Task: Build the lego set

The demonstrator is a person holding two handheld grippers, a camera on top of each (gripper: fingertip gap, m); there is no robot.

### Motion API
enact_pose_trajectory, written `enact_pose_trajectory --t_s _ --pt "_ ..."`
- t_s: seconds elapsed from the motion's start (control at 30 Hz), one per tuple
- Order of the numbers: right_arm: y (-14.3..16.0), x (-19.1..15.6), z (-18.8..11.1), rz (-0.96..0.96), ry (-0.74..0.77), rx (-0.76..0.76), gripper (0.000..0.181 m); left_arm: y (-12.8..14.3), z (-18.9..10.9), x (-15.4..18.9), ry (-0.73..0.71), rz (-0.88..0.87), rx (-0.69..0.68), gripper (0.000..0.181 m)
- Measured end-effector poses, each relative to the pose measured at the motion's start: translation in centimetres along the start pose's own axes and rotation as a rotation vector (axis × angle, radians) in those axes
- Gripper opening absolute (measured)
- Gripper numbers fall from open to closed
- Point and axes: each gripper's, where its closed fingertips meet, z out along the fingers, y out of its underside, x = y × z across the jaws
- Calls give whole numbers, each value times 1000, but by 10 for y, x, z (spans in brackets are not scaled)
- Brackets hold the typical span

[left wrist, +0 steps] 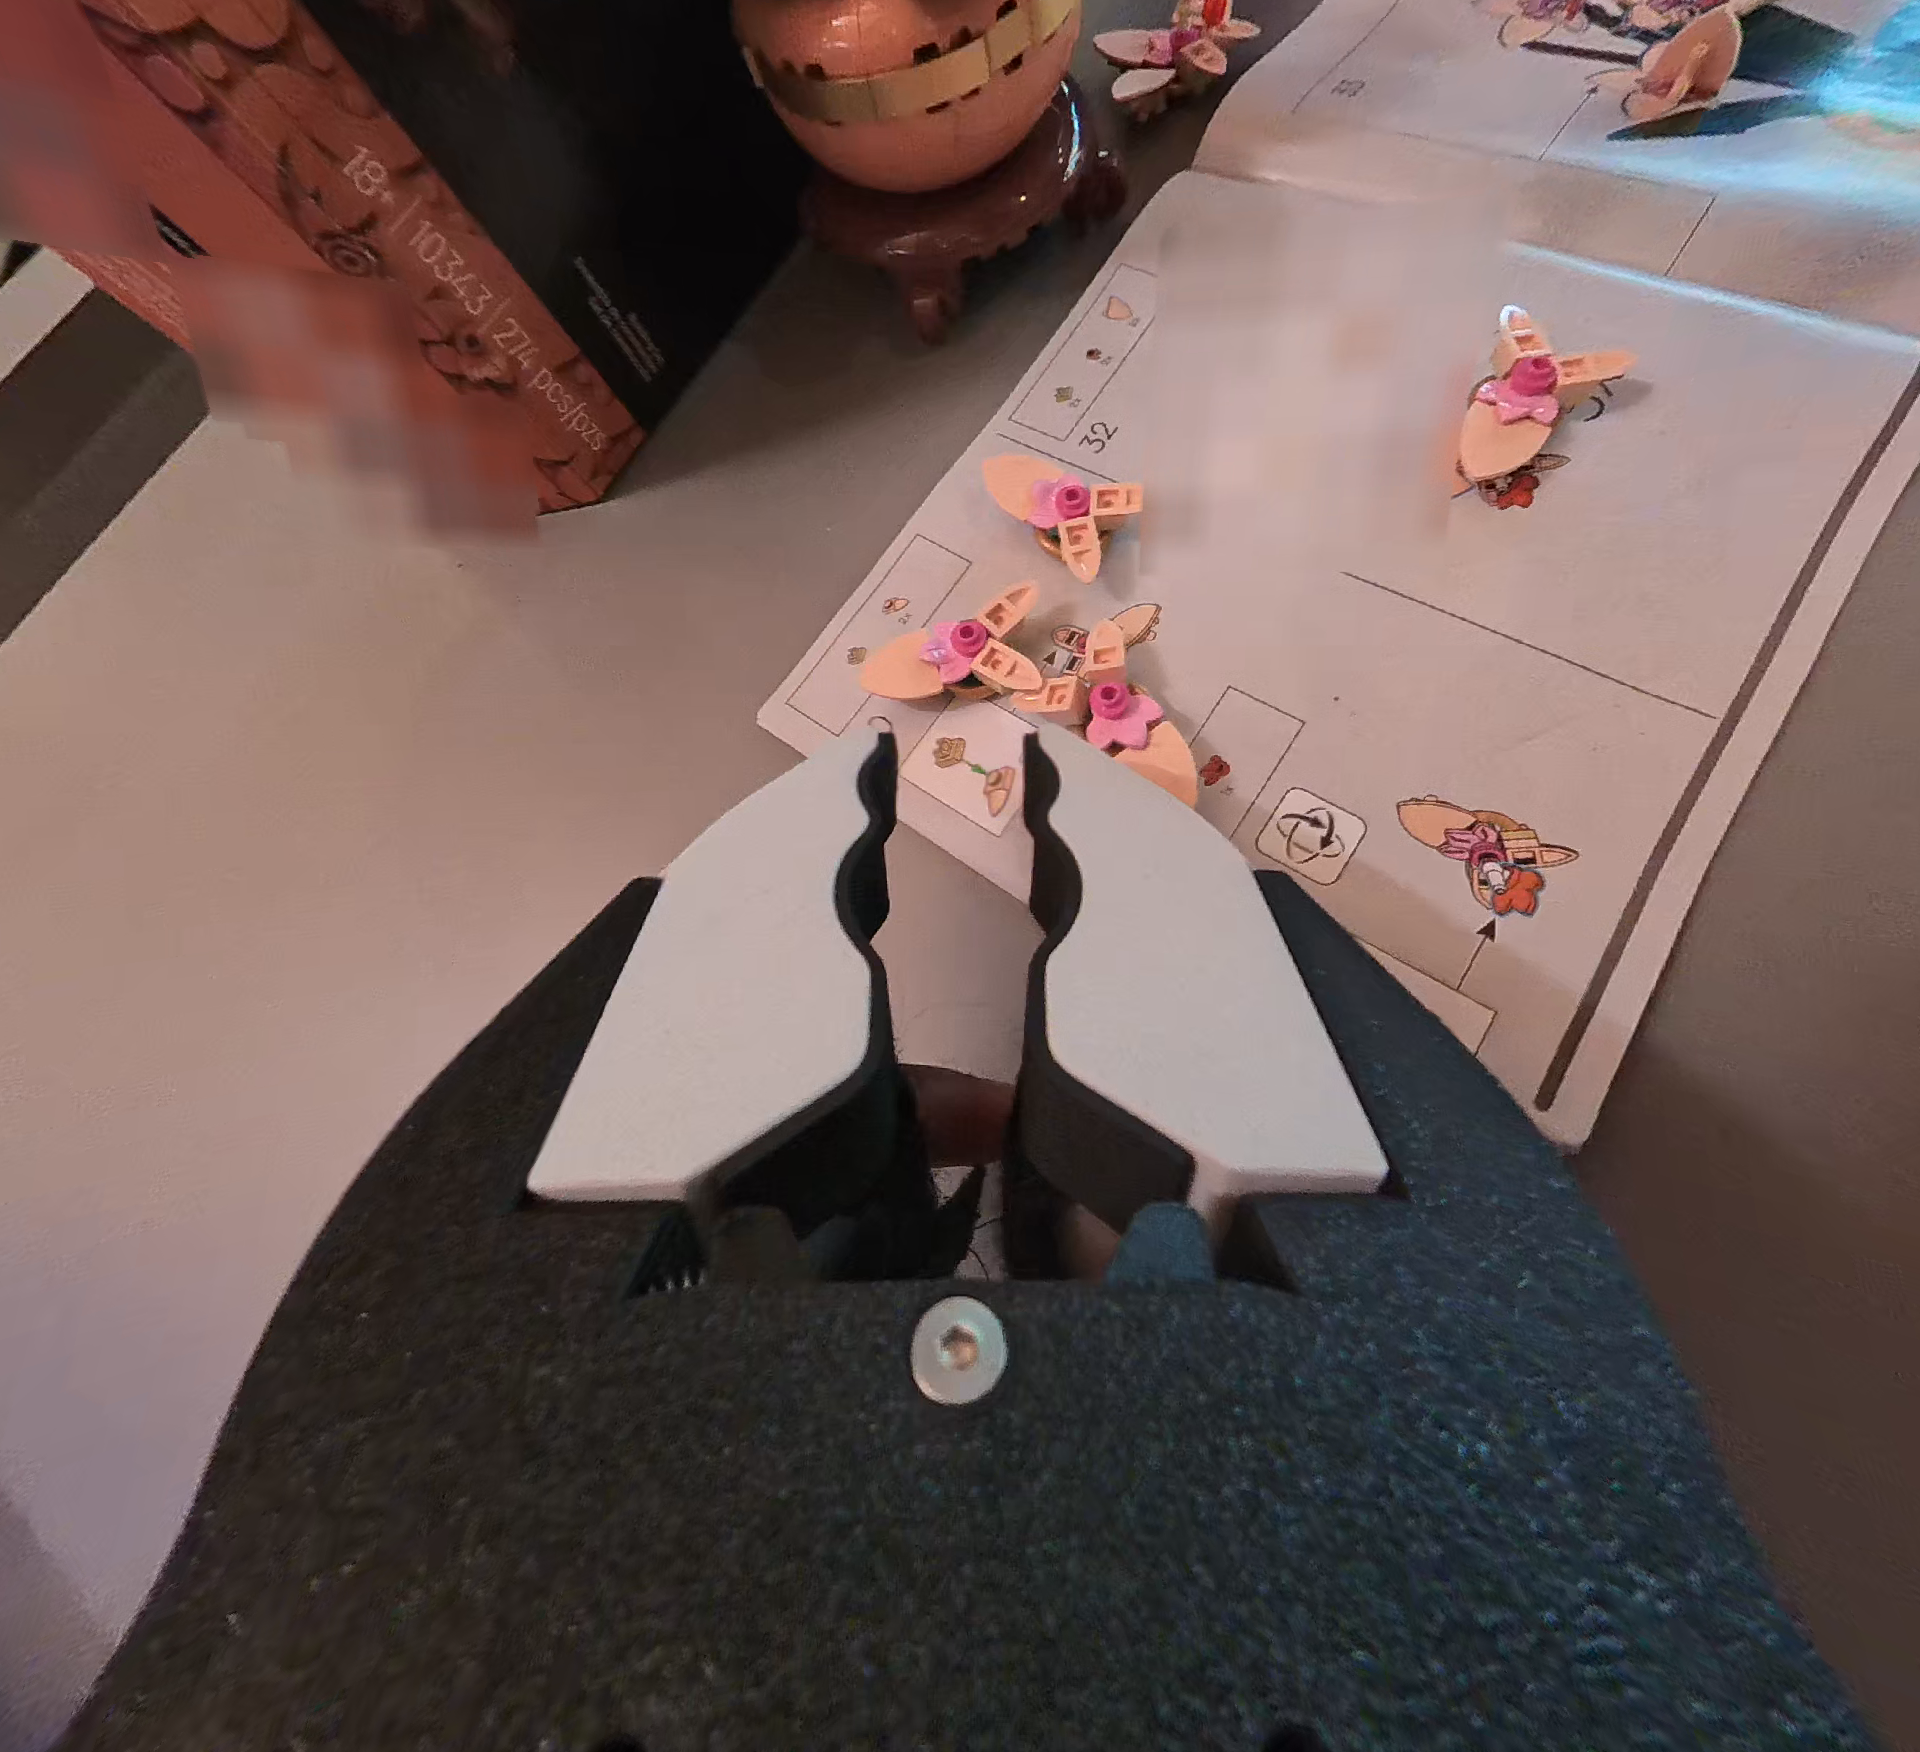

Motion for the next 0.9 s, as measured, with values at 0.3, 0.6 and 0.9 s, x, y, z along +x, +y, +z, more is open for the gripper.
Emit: enact_pose_trajectory --t_s 0.3,0.6,0.9 --pt "39 -22 17 48 -89 -176 35 -1 -1 30 130 -168 -12 35" --pt "20 -30 53 -169 -123 -299 34 15 14 36 26 -136 -135 36" --pt "17 -48 61 -348 -309 -305 31 11 4 49 317 349 3 16"
